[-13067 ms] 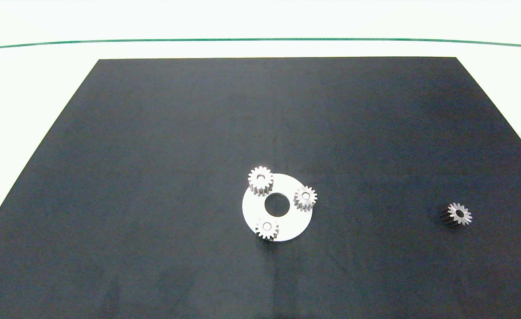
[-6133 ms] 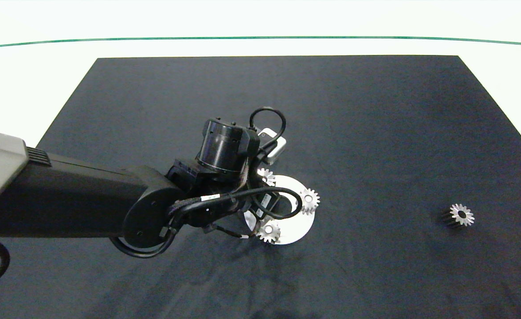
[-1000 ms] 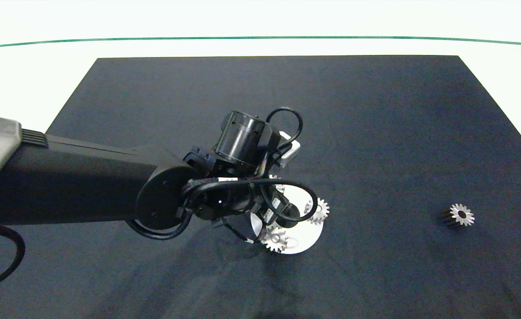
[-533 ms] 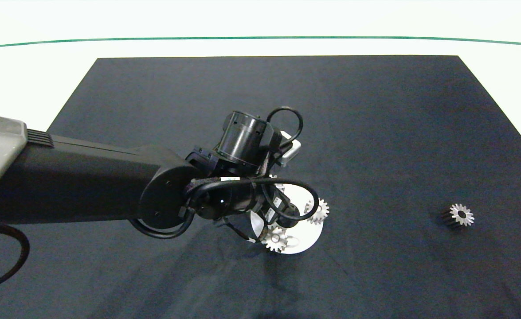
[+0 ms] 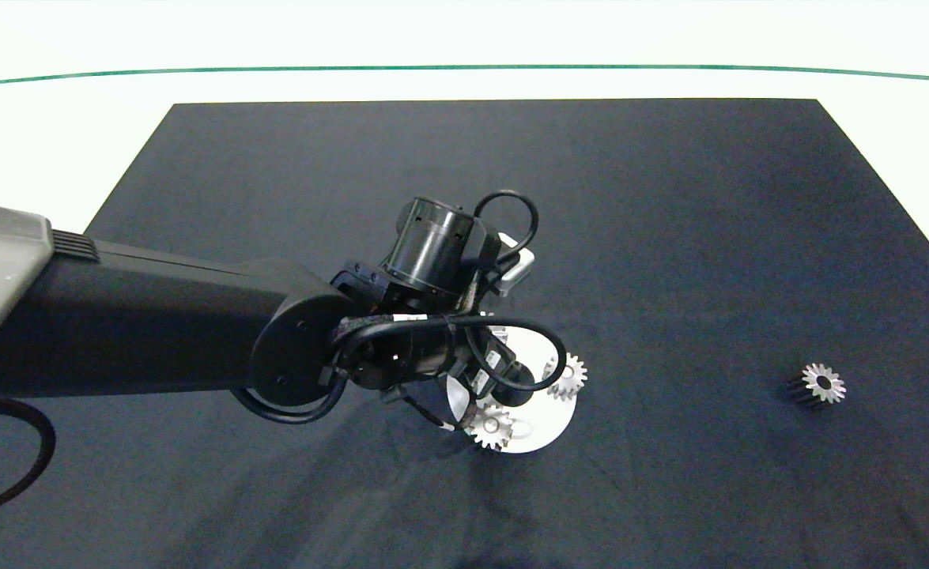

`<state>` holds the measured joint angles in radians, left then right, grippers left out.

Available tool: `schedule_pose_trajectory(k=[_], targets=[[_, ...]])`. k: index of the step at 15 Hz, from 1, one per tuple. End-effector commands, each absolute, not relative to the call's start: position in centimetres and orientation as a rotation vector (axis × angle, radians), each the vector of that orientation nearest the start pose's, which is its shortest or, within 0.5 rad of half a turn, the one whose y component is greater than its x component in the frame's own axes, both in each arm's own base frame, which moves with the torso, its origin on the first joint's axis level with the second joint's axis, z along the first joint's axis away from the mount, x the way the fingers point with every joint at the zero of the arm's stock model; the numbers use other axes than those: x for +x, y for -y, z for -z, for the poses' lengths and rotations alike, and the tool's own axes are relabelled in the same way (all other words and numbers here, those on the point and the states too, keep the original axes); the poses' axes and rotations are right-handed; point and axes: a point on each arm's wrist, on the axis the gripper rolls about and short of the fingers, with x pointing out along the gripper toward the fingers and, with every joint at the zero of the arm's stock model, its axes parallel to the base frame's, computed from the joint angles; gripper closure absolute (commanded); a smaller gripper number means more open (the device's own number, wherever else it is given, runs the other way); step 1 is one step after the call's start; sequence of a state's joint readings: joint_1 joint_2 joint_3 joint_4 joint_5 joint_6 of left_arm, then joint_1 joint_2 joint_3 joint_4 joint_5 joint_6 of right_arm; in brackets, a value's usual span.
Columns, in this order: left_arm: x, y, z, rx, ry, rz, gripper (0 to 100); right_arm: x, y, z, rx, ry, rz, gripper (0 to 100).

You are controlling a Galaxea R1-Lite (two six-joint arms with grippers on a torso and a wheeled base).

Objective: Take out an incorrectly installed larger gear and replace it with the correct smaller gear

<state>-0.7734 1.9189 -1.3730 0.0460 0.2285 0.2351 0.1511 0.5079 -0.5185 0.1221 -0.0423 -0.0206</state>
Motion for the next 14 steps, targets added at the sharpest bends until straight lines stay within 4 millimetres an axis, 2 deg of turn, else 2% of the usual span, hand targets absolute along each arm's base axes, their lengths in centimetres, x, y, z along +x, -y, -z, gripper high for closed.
schedule_pose_trajectory(k=[1,14], targets=[[27.22,25.92,-19.87,0.514,-0.463,0.591,19,1.38,-0.11,-21.22,-0.035,-0.110,-0.110,0],[27.48,26.17,-19.62,0.505,-0.469,0.589,44,1.41,-0.12,-21.21,-0.037,-0.112,-0.112,0]])
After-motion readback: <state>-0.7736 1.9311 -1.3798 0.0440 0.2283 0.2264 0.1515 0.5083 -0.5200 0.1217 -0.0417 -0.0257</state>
